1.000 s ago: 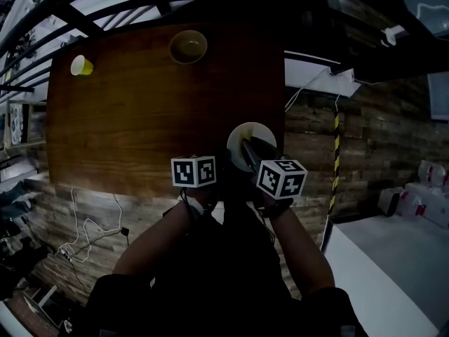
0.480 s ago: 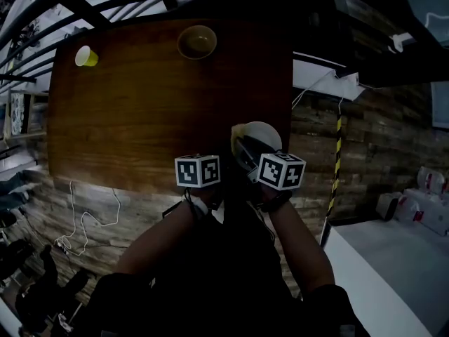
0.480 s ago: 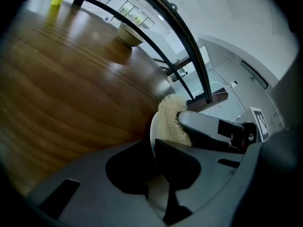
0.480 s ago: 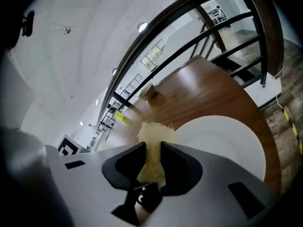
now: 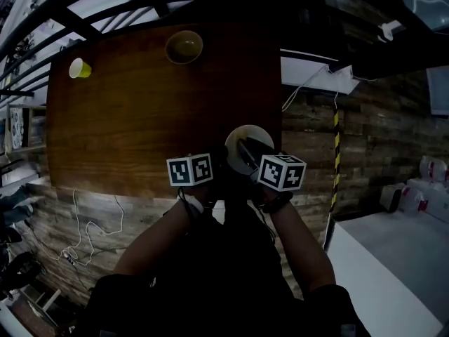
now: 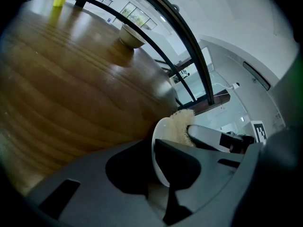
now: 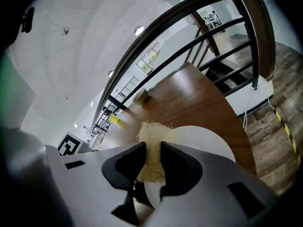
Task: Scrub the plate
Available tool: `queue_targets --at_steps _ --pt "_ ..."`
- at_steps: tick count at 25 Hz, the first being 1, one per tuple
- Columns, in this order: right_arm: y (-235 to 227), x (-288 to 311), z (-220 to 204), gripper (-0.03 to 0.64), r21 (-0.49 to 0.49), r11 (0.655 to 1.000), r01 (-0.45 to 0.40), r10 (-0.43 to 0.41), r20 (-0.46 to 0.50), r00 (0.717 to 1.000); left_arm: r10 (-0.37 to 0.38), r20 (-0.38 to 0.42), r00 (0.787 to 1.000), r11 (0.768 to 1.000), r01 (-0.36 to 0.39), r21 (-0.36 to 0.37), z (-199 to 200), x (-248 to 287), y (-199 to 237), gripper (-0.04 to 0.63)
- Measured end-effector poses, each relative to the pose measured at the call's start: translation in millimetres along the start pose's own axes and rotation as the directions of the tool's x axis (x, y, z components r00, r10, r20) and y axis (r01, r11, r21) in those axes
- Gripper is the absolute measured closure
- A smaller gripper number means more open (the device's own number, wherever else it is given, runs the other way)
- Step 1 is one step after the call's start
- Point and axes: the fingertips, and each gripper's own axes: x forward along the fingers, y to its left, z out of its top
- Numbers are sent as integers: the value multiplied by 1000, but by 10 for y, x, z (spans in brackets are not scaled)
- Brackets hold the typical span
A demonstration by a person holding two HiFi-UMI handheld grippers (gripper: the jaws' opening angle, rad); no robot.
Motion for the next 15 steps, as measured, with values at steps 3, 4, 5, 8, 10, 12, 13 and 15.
queue_targets --at_steps 3,4,5,8,10,12,13,15 --pt "-108 -120 2 508 8 1000 29 -29 15 999 2 8 1000 1000 -2 0 28 -1 0 532" --pt "-152 -168 2 507 14 999 38 -38 22 999 2 12 1000 1000 -2 2 33 2 -7 532" --pt "-198 -221 3 507 19 999 46 -47 30 998 2 15 1000 1000 -2 6 34 6 -15 532" --pt "-331 -390 19 508 31 997 75 -76 55 996 2 15 1000 1000 -2 29 27 19 -53 532" --pt "-405 -487 31 508 35 995 91 -94 70 993 4 8 1000 999 -4 46 15 21 -72 532" --pt "-468 -574 38 507 44 994 104 -107 85 991 8 -6 1000 998 -8 57 -20 18 -86 530" --pt "-496 -615 43 508 50 993 108 -113 93 989 7 -16 1000 998 -6 59 -46 16 -100 524" --pt "-543 -681 62 508 63 991 117 -123 110 986 -3 -37 999 998 5 61 -106 7 -130 512"
